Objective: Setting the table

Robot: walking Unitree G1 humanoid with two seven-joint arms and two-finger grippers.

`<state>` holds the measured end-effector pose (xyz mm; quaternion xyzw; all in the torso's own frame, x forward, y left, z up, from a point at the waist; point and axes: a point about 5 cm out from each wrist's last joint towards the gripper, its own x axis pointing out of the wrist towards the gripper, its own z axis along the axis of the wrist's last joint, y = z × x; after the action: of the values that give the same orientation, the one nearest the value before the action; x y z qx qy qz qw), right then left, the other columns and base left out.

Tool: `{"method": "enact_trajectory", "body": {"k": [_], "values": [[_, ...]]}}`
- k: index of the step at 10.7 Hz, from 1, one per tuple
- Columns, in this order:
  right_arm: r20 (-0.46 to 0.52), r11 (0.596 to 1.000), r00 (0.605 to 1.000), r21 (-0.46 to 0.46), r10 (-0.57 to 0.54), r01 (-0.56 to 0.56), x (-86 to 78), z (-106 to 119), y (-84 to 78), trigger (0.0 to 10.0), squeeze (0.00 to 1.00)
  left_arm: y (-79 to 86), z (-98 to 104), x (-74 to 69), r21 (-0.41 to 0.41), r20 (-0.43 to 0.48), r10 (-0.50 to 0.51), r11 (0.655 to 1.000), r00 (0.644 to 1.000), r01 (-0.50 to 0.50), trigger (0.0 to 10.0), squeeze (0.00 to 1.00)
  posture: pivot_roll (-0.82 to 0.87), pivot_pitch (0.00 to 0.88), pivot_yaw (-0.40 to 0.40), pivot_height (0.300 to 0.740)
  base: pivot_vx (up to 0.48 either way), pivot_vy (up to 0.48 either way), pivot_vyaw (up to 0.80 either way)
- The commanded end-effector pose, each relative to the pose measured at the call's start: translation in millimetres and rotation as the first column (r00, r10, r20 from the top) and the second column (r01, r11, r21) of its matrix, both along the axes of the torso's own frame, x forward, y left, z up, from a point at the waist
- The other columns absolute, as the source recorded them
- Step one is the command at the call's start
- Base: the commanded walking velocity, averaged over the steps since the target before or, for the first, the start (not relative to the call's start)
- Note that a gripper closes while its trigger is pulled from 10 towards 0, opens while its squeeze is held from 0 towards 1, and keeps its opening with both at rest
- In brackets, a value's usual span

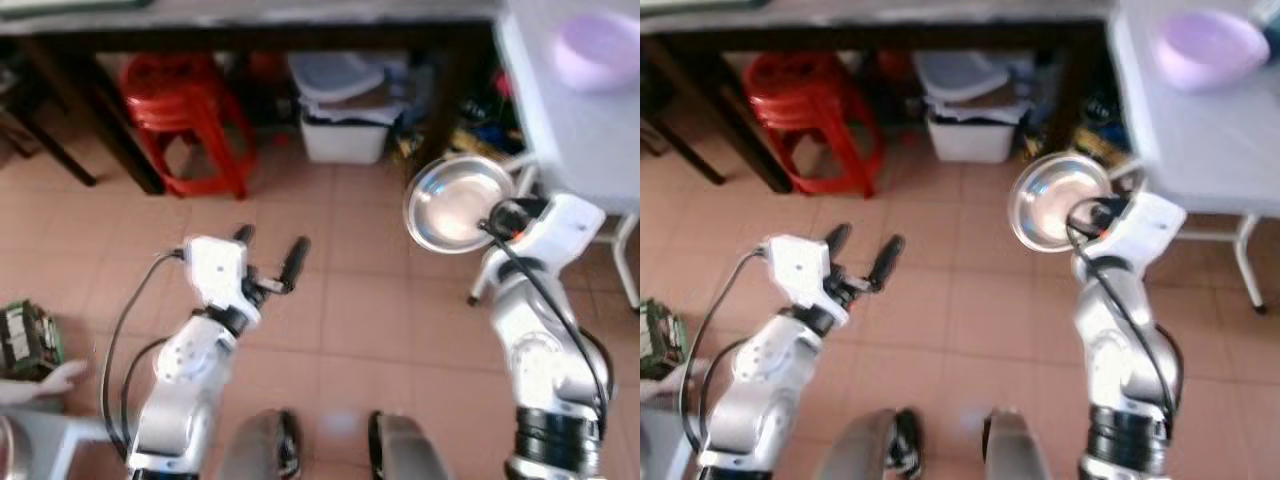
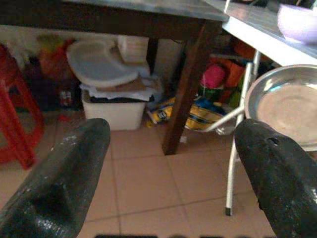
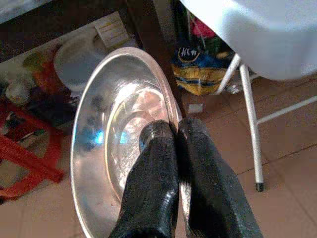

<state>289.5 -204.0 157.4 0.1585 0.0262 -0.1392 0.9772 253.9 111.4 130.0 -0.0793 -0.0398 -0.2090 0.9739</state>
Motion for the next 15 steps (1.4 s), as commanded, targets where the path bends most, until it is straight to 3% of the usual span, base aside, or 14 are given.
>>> {"method": "enact_trajectory", "body": {"k": [1, 4, 8, 12, 15], "values": [[0.03, 0.999, 0.999, -0.005, 0.043, -0.043, 2.5, 4, 10.1, 10.0, 0.0, 9.4, -4, 0.2, 0.028, -0.01, 0.037, 0.999, 0.999, -0.037, 10.0, 0.0, -0.08, 0.208, 0.046, 0.74, 0.33, 0.349, 0.0], [0.126, 0.983, 0.985, -0.159, 0.117, -0.097, 7.4, 22, 18.1, 10.0, 0.0, 8.9, -3, 5.5, 0.015, 0.005, 0.075, 0.997, 0.997, -0.075, 10.0, 0.0, -0.09, 0.173, 0.039, 0.74, 0.341, 0.337, 0.0], [0.231, 0.952, 0.962, -0.299, 0.143, -0.07, 8.9, 40, 21.4, 10.0, 0.0, 2.9, 3, 13.2, 0.005, 0.041, 0.076, 0.997, 0.996, -0.077, 10.0, 0.0, -0.09, 0.148, 0.039, 0.74, 0.471, 0.0, 0.0], [0.246, 0.953, 0.961, -0.298, 0.124, -0.047, 11.0, 36, 25.8, 10.0, 0.0, -5.7, 7, 18.8, 0.029, 0.084, 0.025, 0.999, 0.996, -0.028, 10.0, 0.0, -0.09, 0.128, 0.046, 0.74, 0.473, 0.0, 0.0], [0.29, 0.95, 0.95, -0.312, 0.12, -0.025, 16.6, 47, 28.5, 10.0, 0.0, -6.3, 9, 21.5, 0.028, 0.098, 0.036, 0.999, 0.995, -0.039, 10.0, 0.0, -0.09, 0.129, 0.051, 0.74, 0.465, 0.0, 0.0]]}}
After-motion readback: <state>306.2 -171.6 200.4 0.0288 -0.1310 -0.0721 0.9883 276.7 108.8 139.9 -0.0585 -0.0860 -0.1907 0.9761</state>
